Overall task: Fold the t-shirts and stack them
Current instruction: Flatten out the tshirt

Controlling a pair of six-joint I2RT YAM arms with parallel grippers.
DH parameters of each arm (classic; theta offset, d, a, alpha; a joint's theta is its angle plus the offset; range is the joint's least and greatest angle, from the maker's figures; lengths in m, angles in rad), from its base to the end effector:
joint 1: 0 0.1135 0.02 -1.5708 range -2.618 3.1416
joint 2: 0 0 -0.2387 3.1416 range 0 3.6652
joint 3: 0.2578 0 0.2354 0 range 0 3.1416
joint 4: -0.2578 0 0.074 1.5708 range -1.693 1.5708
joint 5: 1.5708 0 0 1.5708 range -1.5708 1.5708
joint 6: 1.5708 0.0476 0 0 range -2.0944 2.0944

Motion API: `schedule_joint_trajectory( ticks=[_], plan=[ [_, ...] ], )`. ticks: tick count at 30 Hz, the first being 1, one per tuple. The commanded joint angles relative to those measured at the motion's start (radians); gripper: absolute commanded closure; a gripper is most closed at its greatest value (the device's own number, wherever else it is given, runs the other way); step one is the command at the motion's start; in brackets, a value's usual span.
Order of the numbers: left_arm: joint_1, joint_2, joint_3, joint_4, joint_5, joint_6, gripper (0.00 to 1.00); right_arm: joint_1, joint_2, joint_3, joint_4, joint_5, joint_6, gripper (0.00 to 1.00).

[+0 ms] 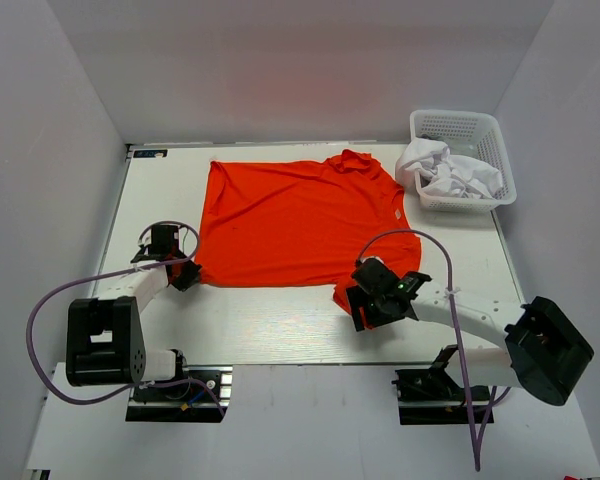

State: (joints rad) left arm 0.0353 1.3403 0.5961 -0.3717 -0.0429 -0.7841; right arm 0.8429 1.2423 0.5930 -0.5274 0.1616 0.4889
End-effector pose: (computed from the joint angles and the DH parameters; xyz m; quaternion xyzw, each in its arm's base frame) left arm 0.2268 0.0100 0.1267 -0.3924 0.8915 -0.0630 0.2175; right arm 0.1435 0.1495 0.1379 -0.1565 0.9650 0.0583 0.2023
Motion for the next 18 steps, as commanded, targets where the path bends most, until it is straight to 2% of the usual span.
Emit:
schedule_joint_trajectory(
  ticks=[1, 3, 6, 7, 9, 10, 15, 16, 18],
  plan=[
    [-0.005, -0.015, -0.022, -0.035, -0.040, 0.014, 1.00, 0.013, 0.029, -0.032, 0.062, 0.055, 0.054, 0.25],
    [-0.005, 0.003, -0.022, -0.035, -0.040, 0.014, 1.00, 0.018, 0.058, -0.024, 0.069, 0.076, 0.066, 0.33],
    [-0.005, 0.013, -0.022, -0.035, -0.031, 0.014, 1.00, 0.021, 0.094, 0.001, 0.057, 0.130, 0.094, 0.55],
    [-0.005, 0.013, -0.022, -0.044, -0.031, 0.014, 1.00, 0.022, 0.103, 0.002, 0.049, 0.147, 0.109, 0.76],
    [-0.005, 0.013, -0.022, -0.044, -0.041, 0.014, 1.00, 0.021, 0.124, 0.025, 0.024, 0.218, 0.151, 0.97],
    [-0.005, -0.010, -0.022, -0.044, -0.041, 0.014, 1.00, 0.019, 0.125, 0.048, 0.014, 0.242, 0.160, 1.00],
    [-0.005, -0.095, 0.033, -0.044, 0.000, 0.014, 1.00, 0.013, 0.079, 0.146, 0.001, 0.377, 0.132, 1.00],
    [-0.005, -0.116, 0.063, -0.044, 0.014, 0.014, 1.00, 0.012, 0.068, 0.200, 0.004, 0.450, 0.131, 1.00],
    [-0.014, -0.157, 0.093, -0.044, 0.025, 0.014, 1.00, 0.001, 0.027, 0.244, 0.061, 0.515, 0.117, 1.00]
  ],
)
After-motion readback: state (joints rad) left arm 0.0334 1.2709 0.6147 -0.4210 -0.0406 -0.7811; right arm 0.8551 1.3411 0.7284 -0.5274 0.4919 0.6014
